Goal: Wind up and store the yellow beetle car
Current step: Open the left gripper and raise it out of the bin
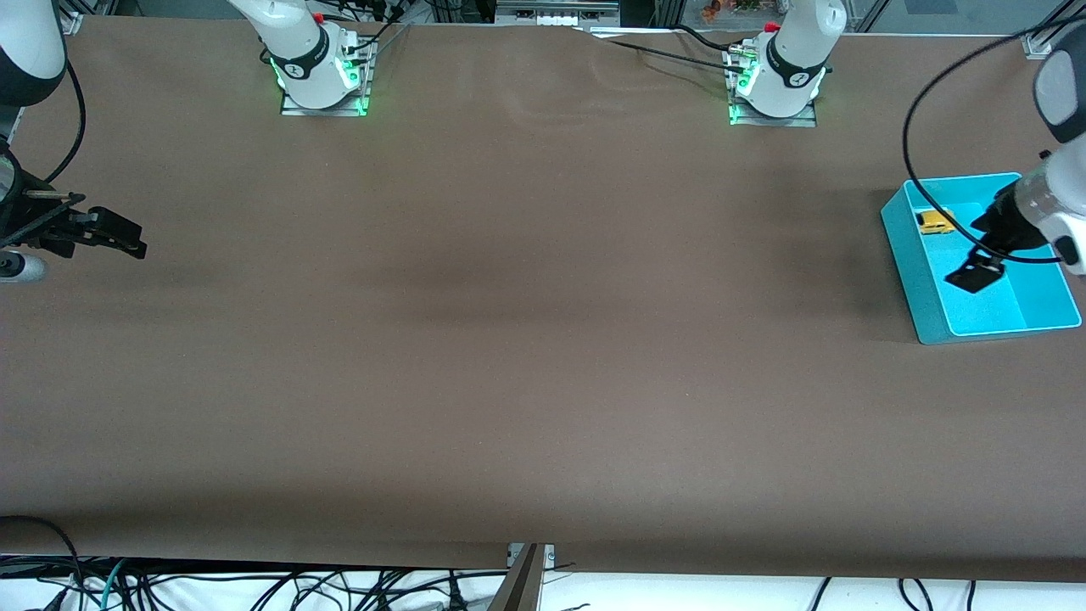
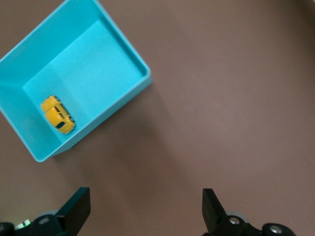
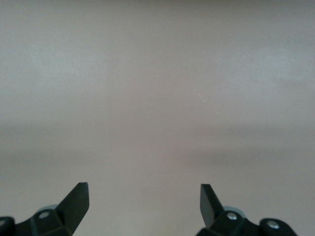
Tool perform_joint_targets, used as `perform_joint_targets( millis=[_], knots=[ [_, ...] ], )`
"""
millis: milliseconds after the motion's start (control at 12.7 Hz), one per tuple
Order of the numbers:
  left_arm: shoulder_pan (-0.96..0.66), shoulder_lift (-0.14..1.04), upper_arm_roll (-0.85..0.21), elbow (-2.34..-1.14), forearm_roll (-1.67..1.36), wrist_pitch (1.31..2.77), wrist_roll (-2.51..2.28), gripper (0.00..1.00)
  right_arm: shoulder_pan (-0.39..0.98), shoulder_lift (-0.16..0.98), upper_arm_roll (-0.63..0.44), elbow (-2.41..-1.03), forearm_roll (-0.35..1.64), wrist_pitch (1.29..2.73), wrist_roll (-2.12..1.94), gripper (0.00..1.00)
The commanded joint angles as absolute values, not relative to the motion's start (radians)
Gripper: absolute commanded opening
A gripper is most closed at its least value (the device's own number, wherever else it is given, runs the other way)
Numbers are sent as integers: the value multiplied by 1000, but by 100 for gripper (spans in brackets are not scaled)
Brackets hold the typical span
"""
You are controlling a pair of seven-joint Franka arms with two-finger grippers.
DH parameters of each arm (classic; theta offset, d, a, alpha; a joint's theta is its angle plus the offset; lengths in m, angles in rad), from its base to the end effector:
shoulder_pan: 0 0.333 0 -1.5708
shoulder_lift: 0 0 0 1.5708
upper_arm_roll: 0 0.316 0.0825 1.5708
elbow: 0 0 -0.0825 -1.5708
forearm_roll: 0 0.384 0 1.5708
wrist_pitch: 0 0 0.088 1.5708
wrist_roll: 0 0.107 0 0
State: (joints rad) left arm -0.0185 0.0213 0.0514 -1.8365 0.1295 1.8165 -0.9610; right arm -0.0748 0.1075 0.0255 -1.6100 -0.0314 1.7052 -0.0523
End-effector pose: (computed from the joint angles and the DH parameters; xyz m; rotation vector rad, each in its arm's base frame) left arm 0.5639 0.0290 0.5077 -2.6703 -1.3898 -0.0295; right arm 0.5936 -0.0329 0.5558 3.1138 0.0113 -0.0213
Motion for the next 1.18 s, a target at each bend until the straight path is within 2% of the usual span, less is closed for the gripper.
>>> perform_joint_targets(
  millis=[0, 315, 551, 1101],
  knots=[
    [-14, 14, -14, -1790, 163, 1740, -745, 100, -67, 109, 20, -1598, -44, 1704, -41, 100],
    [-8, -2, -66, -1711, 114, 1629, -511, 100, -69, 109, 20, -1598, -44, 1704, -43, 100],
    [23, 3, -61, -1620, 52, 1502, -297, 100, -69, 109, 20, -1598, -44, 1704, -44, 100],
    [54, -2, -55, -1582, 34, 1459, -212, 100, -72, 109, 20, -1598, -44, 1704, -44, 100]
  ],
)
